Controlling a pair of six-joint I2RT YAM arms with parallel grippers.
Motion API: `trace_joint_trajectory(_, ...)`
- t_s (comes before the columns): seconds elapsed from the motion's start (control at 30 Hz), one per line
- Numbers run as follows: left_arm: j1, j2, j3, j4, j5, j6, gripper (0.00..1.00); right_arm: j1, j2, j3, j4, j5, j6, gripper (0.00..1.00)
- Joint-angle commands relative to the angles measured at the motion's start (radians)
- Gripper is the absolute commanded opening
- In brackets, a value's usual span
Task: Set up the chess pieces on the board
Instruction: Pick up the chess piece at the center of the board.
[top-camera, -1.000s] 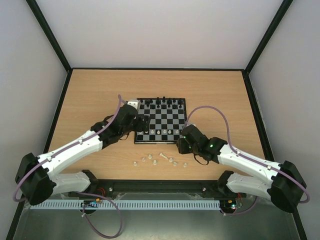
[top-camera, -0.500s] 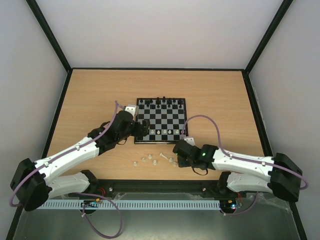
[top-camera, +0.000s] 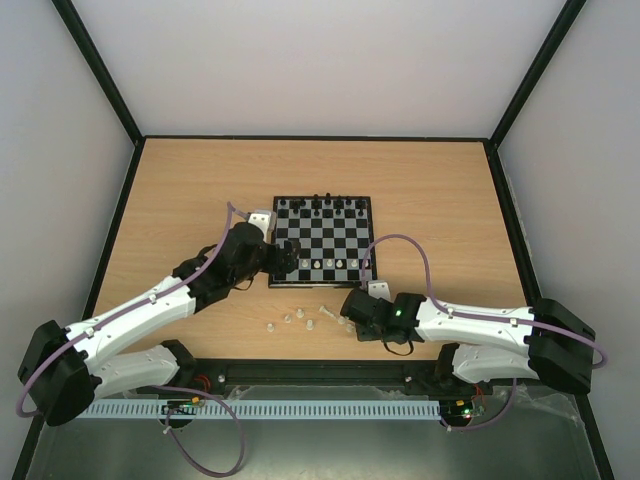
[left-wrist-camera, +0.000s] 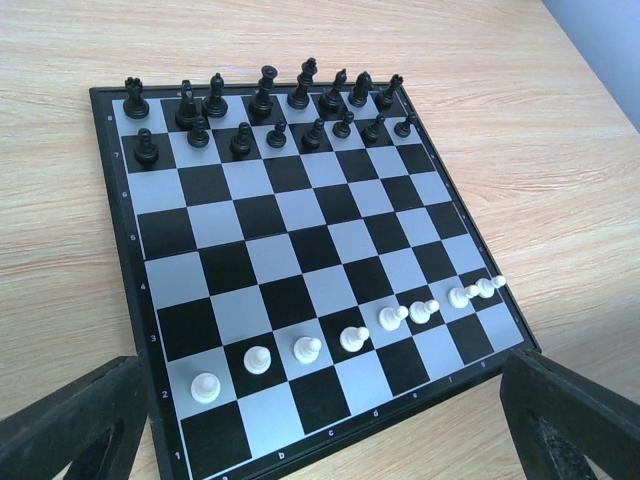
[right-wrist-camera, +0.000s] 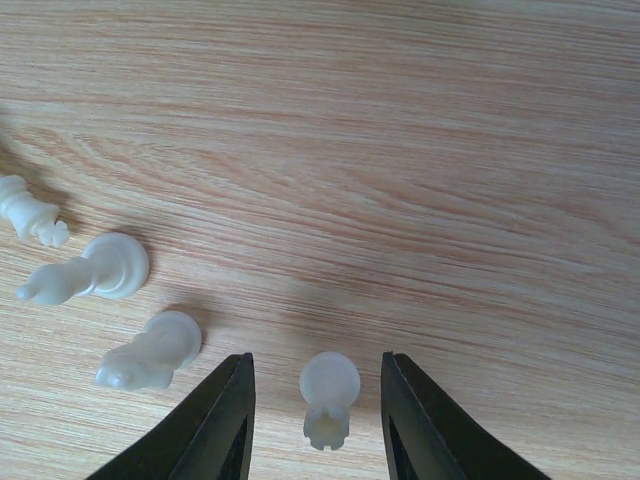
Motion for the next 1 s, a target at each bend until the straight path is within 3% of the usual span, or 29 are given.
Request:
trace_joint_trajectory(0.0, 0.004, -0.008, -0.008, 0.016, 0.003, -0.003, 0.99, 0.011, -0.009, -0.021, -0.063, 0.014, 0.024, 0.35)
trace_joint_trajectory(0.33, 0.004, 0.002, -0.006, 0.016, -0.003, -0.004, 0.99, 0.015, -0.016, -0.037, -0.067, 0.008, 0.025, 0.3)
trace_joint_trajectory(0.7, 0.004, -0.005, -0.009, 0.015, 0.003, -0.004, 0.99, 0.014, 0.012, -0.03, -0.04, 0.02, 0.015, 0.11)
trace_joint_trajectory(0.97, 0.005, 0.003, -0.009, 0.019, -0.001, -0.004, 0.99, -0.006, -0.013, 0.073, -0.108, 0.09, -0.035, 0.09)
